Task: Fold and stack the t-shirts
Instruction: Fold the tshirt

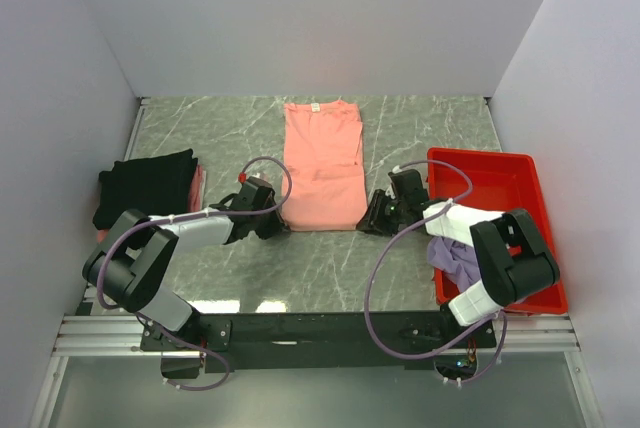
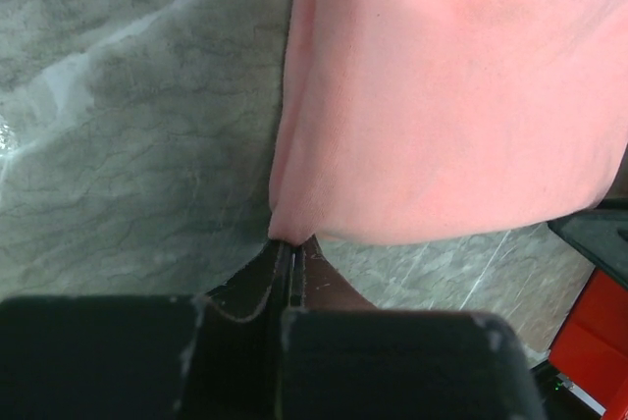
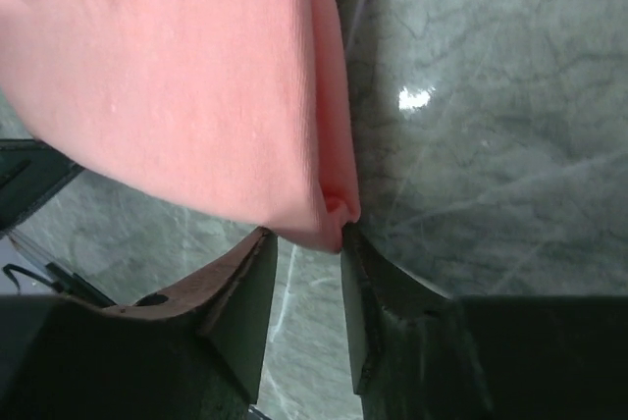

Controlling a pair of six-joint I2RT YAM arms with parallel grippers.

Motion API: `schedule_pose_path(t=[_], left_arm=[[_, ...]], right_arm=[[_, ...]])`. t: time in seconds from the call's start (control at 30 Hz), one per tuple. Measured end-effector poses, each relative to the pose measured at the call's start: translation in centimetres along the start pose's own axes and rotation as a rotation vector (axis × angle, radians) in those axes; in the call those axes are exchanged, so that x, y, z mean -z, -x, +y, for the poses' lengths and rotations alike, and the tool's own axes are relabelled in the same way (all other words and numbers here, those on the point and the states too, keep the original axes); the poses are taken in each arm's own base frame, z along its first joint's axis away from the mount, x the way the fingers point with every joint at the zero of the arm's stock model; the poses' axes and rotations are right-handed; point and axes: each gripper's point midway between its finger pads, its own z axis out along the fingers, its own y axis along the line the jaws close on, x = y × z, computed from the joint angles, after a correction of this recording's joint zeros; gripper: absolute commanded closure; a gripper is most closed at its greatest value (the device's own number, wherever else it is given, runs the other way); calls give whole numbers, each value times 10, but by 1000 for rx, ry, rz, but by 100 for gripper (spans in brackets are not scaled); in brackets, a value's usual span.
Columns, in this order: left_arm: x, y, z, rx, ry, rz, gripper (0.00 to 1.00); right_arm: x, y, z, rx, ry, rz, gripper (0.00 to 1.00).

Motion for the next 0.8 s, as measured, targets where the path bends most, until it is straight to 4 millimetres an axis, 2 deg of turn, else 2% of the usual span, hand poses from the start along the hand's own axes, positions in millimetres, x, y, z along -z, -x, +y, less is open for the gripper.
schedule_pose_path(t=[0.07, 0.1, 0.2, 0.33, 0.43, 0.67, 0.8], left_arm=[[0, 0, 0, 0, -1, 0, 99], [0, 0, 0, -1, -1, -1, 99], [0, 0, -1, -1, 0, -5, 99], [6, -5, 1, -13, 10, -8, 99], [17, -7, -2, -22, -1, -21, 99], [54, -8, -16, -30, -56, -92, 99], [72, -20, -17, -26, -67, -95, 99]], right_arm=[[-3, 2, 1, 5, 2, -1, 68], [-5, 3, 1, 7, 3, 0, 76], [-7, 2, 1, 15, 10, 5, 85], [-6, -1, 1, 46, 12, 9, 88], [1, -5, 4, 87, 11, 11, 89], [40, -16, 31, 205, 67, -25, 88], [63, -29, 38, 248, 88, -37, 88]])
